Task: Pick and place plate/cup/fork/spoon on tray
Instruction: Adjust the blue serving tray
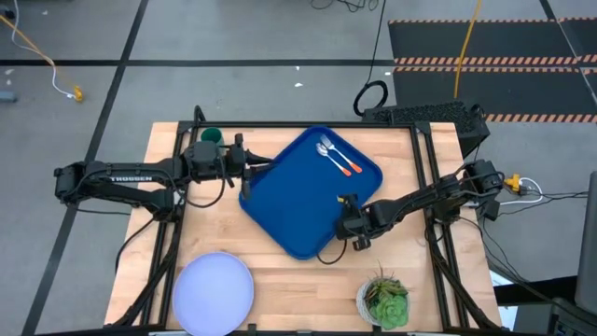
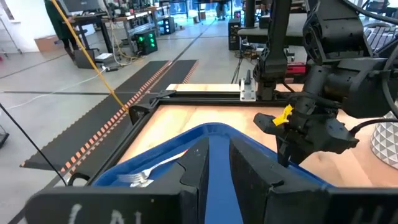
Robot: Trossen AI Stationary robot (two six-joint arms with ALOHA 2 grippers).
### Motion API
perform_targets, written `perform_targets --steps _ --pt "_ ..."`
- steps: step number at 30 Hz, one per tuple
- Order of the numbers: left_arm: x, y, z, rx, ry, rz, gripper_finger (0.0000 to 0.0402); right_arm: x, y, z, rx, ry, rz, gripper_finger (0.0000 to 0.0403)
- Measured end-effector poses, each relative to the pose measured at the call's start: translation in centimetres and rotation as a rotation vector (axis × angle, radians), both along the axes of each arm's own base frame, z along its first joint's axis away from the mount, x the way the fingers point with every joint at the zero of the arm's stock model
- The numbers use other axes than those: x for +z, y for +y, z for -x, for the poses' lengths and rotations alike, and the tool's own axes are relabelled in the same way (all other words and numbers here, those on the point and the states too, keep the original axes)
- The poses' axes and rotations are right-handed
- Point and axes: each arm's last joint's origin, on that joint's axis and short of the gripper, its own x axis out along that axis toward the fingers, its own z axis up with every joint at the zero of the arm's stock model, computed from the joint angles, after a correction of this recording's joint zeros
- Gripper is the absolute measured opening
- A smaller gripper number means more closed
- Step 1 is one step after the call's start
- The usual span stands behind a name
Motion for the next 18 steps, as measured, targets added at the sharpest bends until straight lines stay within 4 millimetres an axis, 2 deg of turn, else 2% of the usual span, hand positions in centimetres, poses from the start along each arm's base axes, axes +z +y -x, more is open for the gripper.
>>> perform_targets --steps 12,18 --pt "0.0 -0.1 0.0 -0.037 0.002 -0.013 0.0067 -0.2 1.2 0.1 -0.108 0.002 -0.194 0.0084" --pt "-0.2 -0.3 0.0 -0.084 0.026 -0.001 0.0067 -0.3 1.9 -0.6 -0.155 -0.058 -0.303 0.0084"
